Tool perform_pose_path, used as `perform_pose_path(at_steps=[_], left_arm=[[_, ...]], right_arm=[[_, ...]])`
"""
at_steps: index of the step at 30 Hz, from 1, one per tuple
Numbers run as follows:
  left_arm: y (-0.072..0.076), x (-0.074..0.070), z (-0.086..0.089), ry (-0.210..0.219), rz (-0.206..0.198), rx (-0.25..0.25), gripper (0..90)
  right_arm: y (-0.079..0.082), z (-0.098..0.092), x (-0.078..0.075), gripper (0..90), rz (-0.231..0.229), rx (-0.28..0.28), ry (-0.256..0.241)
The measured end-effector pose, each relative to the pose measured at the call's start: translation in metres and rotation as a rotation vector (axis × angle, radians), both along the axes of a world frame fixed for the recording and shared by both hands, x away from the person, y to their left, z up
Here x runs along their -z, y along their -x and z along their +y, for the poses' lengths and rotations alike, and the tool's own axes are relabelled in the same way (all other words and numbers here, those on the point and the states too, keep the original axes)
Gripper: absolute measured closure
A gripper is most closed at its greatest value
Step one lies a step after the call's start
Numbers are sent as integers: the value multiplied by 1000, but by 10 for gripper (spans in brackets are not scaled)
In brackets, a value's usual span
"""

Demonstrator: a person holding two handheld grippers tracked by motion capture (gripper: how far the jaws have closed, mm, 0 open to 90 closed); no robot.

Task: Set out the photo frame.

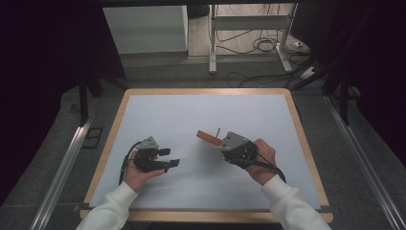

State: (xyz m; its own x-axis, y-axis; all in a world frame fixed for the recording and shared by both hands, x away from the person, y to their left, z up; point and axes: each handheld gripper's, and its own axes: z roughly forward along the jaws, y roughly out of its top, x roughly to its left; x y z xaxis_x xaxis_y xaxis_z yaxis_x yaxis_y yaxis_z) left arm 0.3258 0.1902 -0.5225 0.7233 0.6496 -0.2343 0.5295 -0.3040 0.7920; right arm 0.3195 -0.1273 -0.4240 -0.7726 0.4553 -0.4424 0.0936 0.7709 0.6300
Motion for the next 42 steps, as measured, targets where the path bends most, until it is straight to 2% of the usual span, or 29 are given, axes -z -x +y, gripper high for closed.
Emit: perform_pose_path(at_steps=[4,8,12,15,18,22,26,31,42], left_arm=[[0,0,0,-7,0,1,326],[0,0,0,-10,-2,4,326],[0,0,0,-11,-2,4,326],[1,0,0,-7,5,13,323],[1,0,-1,-4,4,9,323],[1,0,-1,-10,3,13,320],[1,0,-2,-8,7,18,317],[1,1,-2,-14,7,29,315],[1,1,-3,-10,8,29,312]], right_arm=[[-3,1,-5,687,6,-14,12],[0,1,-12,692,43,-59,-15],[8,3,-16,692,72,-116,-4],[13,3,-19,692,114,-163,-35],[17,2,-23,692,136,-189,-52],[14,-1,-22,687,136,-173,-65],[4,-7,-22,671,109,-124,-95],[-9,-11,-21,647,110,-85,-128],[-38,-15,-16,529,110,11,-164]])
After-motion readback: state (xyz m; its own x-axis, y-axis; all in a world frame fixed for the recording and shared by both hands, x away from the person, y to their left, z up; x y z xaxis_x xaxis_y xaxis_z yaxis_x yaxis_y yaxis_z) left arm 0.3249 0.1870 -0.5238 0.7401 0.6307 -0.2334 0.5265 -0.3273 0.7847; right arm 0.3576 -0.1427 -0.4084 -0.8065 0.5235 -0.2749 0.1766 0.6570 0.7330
